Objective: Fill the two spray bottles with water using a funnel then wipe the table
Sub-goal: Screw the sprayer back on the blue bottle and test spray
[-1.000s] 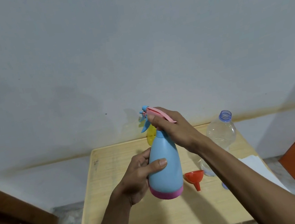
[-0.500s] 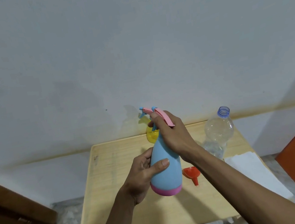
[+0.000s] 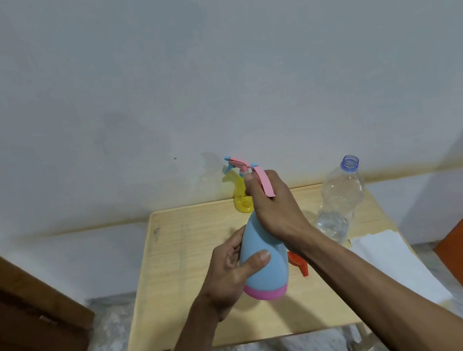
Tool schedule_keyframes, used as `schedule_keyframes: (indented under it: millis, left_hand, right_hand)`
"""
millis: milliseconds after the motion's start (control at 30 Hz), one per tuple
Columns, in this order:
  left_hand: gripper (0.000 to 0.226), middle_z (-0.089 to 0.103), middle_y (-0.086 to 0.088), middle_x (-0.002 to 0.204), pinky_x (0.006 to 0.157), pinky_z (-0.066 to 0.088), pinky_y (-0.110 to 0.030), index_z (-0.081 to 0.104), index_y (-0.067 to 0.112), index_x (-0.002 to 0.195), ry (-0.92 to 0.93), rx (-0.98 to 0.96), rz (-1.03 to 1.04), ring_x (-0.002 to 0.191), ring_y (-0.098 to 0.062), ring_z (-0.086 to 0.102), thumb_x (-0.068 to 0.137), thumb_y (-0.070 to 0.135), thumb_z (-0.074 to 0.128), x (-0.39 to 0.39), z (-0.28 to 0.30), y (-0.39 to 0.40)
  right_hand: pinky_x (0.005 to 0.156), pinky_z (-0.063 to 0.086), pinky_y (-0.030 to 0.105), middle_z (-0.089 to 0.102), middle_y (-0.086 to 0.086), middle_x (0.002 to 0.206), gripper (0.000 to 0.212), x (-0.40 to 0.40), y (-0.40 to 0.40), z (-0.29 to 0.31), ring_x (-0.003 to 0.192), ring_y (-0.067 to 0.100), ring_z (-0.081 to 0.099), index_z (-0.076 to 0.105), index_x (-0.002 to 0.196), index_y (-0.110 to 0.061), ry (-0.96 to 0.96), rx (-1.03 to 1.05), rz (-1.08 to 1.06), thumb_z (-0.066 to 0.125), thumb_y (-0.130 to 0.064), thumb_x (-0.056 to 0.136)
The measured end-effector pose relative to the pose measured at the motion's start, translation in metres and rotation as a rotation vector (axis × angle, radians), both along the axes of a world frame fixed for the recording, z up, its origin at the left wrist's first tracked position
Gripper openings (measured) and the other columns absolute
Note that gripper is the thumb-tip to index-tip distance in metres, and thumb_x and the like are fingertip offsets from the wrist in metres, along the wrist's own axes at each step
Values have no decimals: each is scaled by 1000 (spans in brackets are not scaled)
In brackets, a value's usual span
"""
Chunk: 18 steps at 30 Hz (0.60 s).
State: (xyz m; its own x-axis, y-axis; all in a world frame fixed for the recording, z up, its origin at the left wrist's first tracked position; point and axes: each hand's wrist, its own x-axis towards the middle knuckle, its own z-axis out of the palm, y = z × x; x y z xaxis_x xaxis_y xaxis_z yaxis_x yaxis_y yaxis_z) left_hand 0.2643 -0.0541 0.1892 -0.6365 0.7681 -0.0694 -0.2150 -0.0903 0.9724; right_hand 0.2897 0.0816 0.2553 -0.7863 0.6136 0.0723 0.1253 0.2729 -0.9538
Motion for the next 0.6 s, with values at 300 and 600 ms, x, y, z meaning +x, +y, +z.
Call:
schedule_keyframes:
  millis: [300,600]
  left_hand:
    - [61,66,-6,133,102,52,-45,58,20,139,42,-22,79,123,-28,62,82,26,78,43,-2,4]
    - [60,67,-2,133,106,48,-54,59,17,136,151,-163,143,126,-24,61,81,4,80,139,-27,-7]
  right_hand:
    - [65,38,29,55,-6,78,40,44,2,4,69,10,49,53,85,-18,-13,18,38,46,-54,102]
    - [82,54,44,70,5,88,44,142,-10,-33,87,23,66,64,89,-16,54,-11,-121,46,-55,101]
